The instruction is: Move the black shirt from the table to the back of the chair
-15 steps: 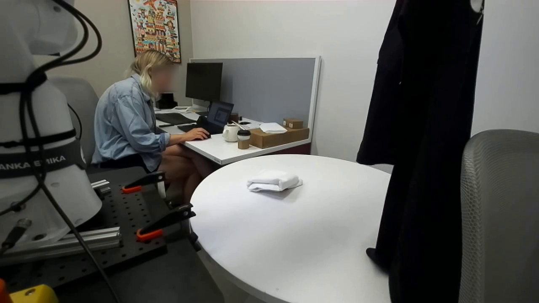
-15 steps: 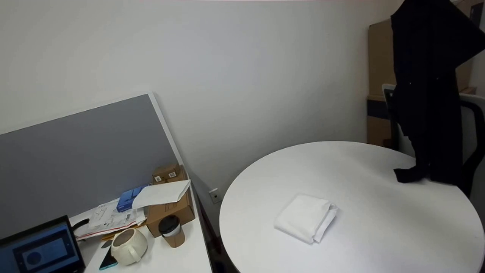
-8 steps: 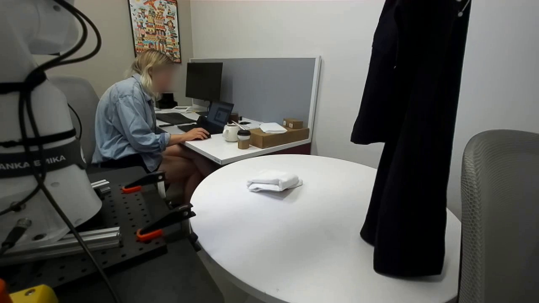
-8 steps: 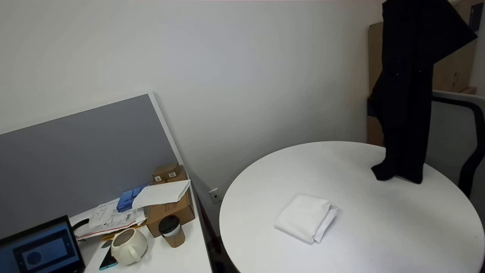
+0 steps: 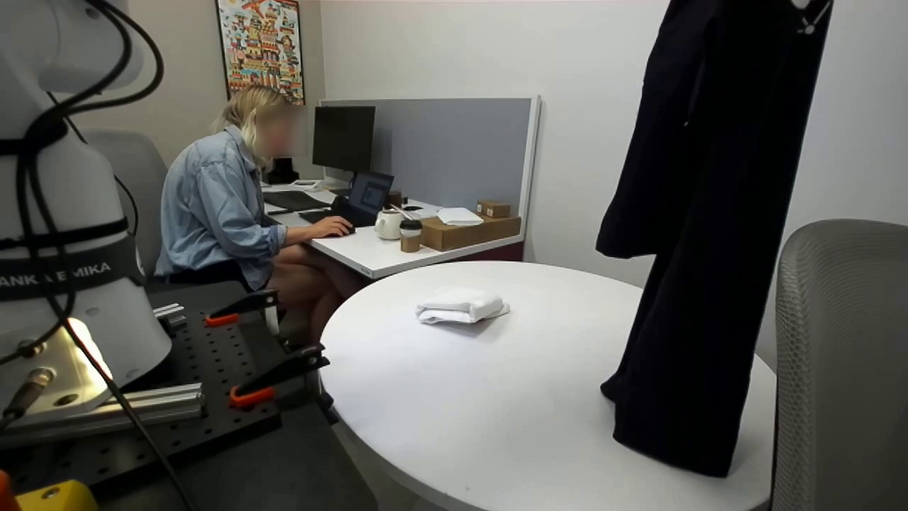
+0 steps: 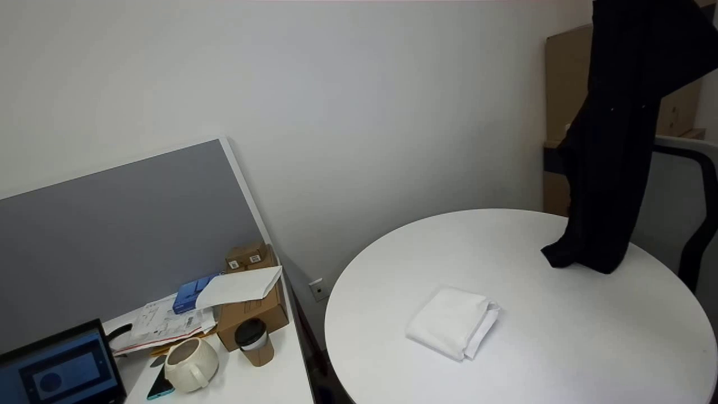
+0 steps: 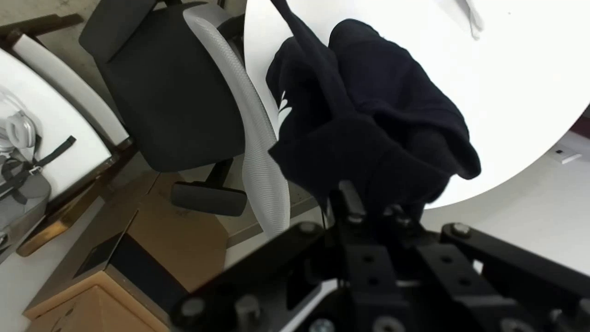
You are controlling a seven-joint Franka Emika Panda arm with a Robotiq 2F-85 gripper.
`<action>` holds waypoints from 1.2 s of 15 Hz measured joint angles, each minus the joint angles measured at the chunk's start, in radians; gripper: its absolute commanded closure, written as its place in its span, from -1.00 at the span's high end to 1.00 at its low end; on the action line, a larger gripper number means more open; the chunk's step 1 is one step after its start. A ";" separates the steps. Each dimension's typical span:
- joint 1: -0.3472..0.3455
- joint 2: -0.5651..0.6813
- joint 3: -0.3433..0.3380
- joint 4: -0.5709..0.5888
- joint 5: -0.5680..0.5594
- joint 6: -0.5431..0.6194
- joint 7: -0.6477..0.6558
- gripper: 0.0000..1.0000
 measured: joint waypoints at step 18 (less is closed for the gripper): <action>0.057 0.104 -0.076 0.002 -0.362 0.056 -0.279 -0.98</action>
